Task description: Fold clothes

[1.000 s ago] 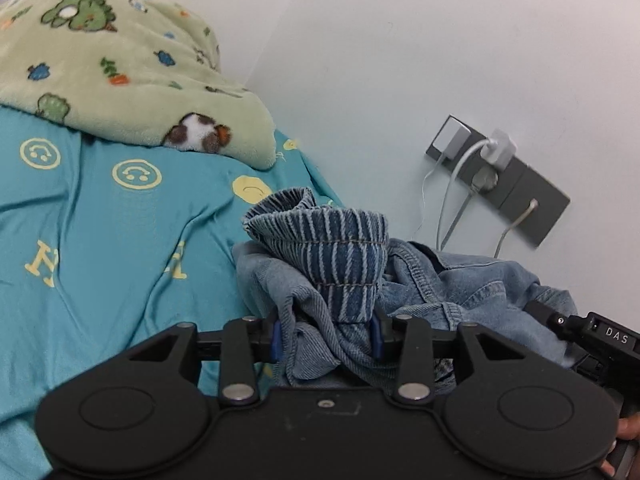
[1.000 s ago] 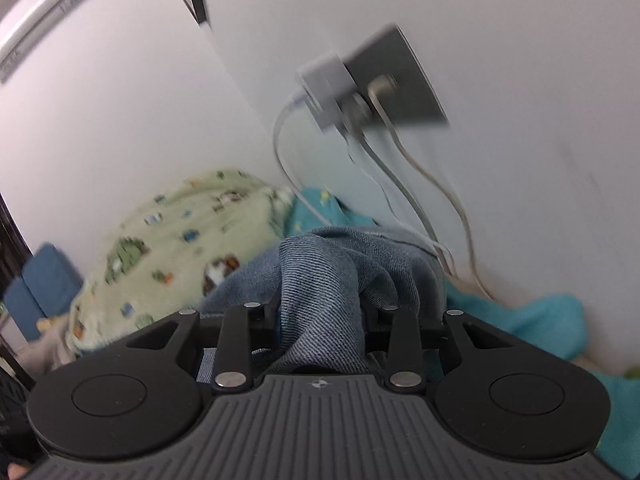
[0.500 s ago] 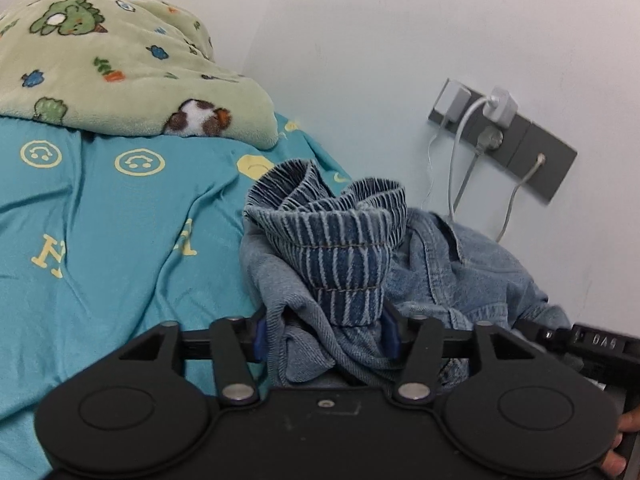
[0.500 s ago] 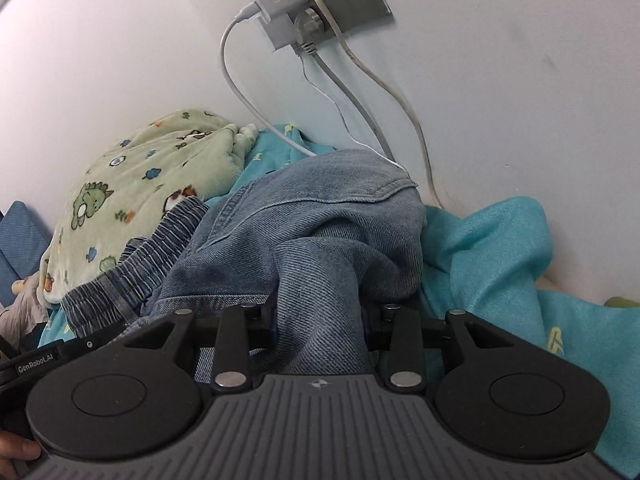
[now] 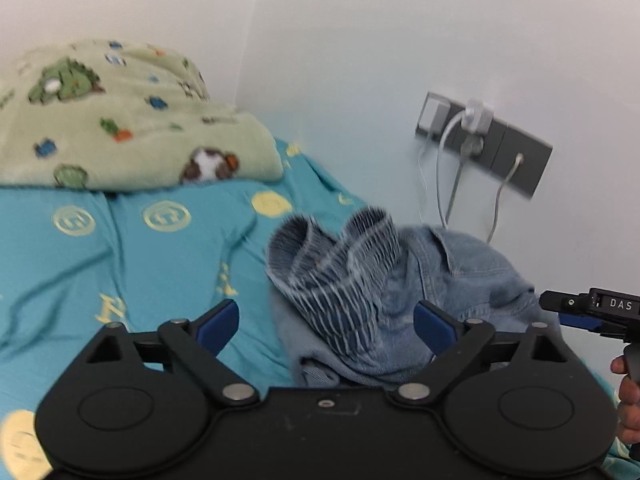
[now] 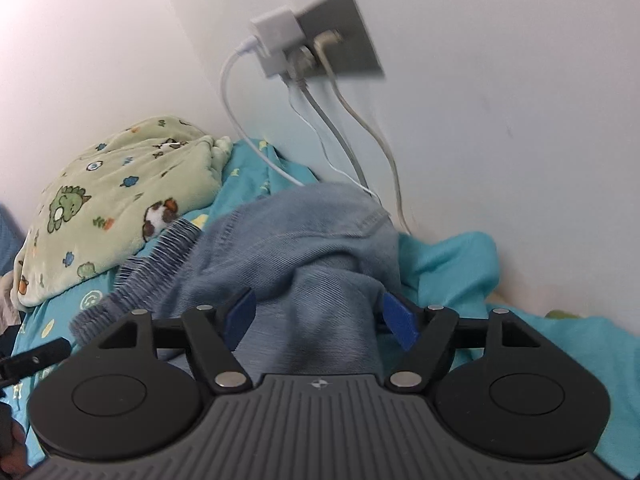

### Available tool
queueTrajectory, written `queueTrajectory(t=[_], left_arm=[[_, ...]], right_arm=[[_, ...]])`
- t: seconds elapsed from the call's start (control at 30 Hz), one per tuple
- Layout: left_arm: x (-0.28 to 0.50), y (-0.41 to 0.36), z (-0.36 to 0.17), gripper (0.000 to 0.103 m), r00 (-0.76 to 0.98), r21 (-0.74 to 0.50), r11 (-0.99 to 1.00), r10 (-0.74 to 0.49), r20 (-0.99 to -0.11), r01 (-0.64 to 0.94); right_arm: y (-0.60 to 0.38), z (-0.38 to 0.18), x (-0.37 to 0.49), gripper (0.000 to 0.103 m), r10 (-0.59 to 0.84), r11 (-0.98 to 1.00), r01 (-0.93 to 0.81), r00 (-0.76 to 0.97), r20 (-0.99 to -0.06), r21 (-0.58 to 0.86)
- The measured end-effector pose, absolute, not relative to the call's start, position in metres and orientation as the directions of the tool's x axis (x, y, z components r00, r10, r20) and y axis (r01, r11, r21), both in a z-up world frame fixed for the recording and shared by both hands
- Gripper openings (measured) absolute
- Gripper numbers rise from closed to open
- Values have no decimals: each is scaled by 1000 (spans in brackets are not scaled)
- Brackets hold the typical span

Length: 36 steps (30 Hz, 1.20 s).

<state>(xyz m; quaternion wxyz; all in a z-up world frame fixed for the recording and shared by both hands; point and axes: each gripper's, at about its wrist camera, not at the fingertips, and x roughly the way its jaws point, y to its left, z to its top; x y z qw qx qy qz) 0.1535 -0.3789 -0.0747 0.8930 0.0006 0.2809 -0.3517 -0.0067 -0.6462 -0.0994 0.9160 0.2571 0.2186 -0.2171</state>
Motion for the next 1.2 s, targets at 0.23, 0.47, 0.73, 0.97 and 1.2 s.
queueTrajectory(t=[0.23, 0.47, 0.73, 0.97, 1.2], left_arm=[[137, -334, -17, 100, 664, -139, 773, -610, -433, 619], [125, -269, 31, 102, 743, -78, 821, -548, -385, 565], [110, -188, 67, 102, 810, -38, 872, -468, -354, 487], [93, -136, 81, 103, 847, -13, 900, -414, -332, 435], [86, -92, 86, 103, 878, -5, 929, -352, -324, 370]], right_arm=[[-603, -37, -2, 73, -267, 840, 433, 855, -445, 327], [-545, 20, 17, 73, -197, 897, 324, 902, -383, 302], [-474, 62, 34, 73, -115, 938, 217, 931, -347, 270], [-410, 81, 50, 73, -27, 964, 109, 948, -318, 243], [-349, 91, 75, 73, 77, 970, -6, 955, -285, 243]])
